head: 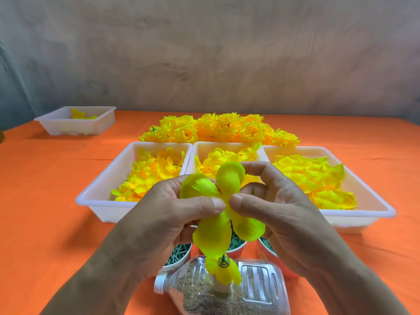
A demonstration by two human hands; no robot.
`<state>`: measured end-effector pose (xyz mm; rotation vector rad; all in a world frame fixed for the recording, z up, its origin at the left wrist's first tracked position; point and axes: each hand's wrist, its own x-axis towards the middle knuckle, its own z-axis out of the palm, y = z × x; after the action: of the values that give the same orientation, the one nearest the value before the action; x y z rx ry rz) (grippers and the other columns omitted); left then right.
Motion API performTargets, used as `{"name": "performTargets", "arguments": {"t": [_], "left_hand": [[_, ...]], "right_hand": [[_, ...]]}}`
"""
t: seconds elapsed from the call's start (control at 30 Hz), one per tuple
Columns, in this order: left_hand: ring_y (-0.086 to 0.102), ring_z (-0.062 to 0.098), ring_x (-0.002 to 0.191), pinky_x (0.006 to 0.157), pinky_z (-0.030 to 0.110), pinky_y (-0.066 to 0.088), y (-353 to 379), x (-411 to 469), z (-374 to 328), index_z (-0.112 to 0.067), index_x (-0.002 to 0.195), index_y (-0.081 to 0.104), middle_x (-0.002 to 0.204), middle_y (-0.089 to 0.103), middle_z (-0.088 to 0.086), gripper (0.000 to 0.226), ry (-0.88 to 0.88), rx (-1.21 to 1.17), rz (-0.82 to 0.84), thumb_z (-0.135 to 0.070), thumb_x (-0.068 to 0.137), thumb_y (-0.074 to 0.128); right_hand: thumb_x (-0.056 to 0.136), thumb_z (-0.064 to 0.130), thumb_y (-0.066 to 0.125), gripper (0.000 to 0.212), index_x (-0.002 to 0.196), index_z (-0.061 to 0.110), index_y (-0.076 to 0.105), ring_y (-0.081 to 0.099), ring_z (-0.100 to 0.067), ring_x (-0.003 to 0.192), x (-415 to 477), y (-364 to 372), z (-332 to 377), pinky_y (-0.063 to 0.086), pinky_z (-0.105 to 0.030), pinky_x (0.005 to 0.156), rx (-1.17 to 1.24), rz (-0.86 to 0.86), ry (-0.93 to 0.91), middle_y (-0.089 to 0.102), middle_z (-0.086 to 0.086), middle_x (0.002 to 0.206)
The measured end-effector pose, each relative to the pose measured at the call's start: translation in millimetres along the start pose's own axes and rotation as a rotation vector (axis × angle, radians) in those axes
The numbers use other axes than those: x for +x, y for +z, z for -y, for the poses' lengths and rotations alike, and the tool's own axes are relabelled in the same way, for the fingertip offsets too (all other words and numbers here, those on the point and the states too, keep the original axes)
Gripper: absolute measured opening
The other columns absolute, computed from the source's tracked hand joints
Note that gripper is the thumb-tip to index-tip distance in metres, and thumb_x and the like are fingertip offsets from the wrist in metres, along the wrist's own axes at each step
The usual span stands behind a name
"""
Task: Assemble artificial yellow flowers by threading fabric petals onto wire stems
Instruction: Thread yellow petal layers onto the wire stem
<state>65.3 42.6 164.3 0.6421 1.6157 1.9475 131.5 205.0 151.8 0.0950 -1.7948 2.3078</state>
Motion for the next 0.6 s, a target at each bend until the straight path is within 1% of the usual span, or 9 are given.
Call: {"name": "performTargets", "arguments": {"t": [0.07, 0.13, 0.2, 0.33, 0.43, 0.6], "left_hand": [[0.064, 0.019, 0.054, 0.048, 0.028, 0.053, 0, -4, 4, -0.017, 0.083, 0.076, 0.07, 0.068, 0.008, 0.024, -0.012, 0.003, -0.005, -0.012, 0.06, 0.072], [0.064, 0.023, 0.061, 0.054, 0.033, 0.053, -1, -6, 8, -0.012, 0.091, 0.072, 0.076, 0.067, 0.011, 0.034, -0.031, 0.018, -0.027, -0.01, 0.057, 0.073], [0.063, 0.025, 0.063, 0.054, 0.034, 0.052, -1, -7, 12, -0.01, 0.094, 0.07, 0.078, 0.066, 0.012, 0.038, -0.051, 0.023, -0.037, -0.009, 0.056, 0.073], [0.066, 0.023, 0.057, 0.045, 0.03, 0.054, -1, -9, 16, -0.011, 0.088, 0.069, 0.074, 0.068, 0.012, 0.032, -0.093, -0.014, -0.018, -0.004, 0.057, 0.071], [0.066, 0.02, 0.057, 0.045, 0.028, 0.053, -1, -8, 19, -0.013, 0.083, 0.072, 0.074, 0.068, 0.01, 0.027, -0.097, -0.006, -0.011, -0.005, 0.057, 0.071], [0.066, 0.019, 0.057, 0.046, 0.028, 0.054, -2, -5, 22, -0.023, 0.075, 0.074, 0.074, 0.067, 0.01, 0.026, -0.106, -0.016, -0.01, -0.004, 0.057, 0.07]], "right_hand": [[0.067, 0.008, 0.074, 0.042, 0.107, 0.017, 0.065, 0.058, -0.018, 0.058, -5, 0, -3, 0.046, -0.026, 0.049, 0.018, 0.009, 0.026, 0.057, -0.011, 0.07], [0.066, 0.009, 0.074, 0.039, 0.103, 0.019, 0.067, 0.058, -0.02, 0.058, -9, 0, -8, 0.047, -0.03, 0.051, 0.013, 0.009, 0.057, 0.057, -0.011, 0.07], [0.066, 0.01, 0.074, 0.036, 0.099, 0.022, 0.068, 0.058, -0.022, 0.058, -12, 0, -12, 0.047, -0.035, 0.053, 0.015, 0.008, 0.083, 0.056, -0.011, 0.07], [0.065, 0.012, 0.075, 0.037, 0.1, 0.021, 0.068, 0.056, -0.025, 0.06, -14, -1, -20, 0.045, -0.037, 0.056, 0.025, -0.009, 0.138, 0.055, -0.014, 0.074], [0.065, 0.012, 0.076, 0.038, 0.102, 0.019, 0.067, 0.056, -0.023, 0.058, -14, -2, -25, 0.045, -0.035, 0.055, 0.045, -0.02, 0.157, 0.055, -0.013, 0.073], [0.065, 0.011, 0.075, 0.032, 0.096, 0.018, 0.069, 0.056, -0.022, 0.057, -15, -1, -28, 0.043, -0.033, 0.054, 0.058, -0.038, 0.161, 0.057, -0.014, 0.074]]}}
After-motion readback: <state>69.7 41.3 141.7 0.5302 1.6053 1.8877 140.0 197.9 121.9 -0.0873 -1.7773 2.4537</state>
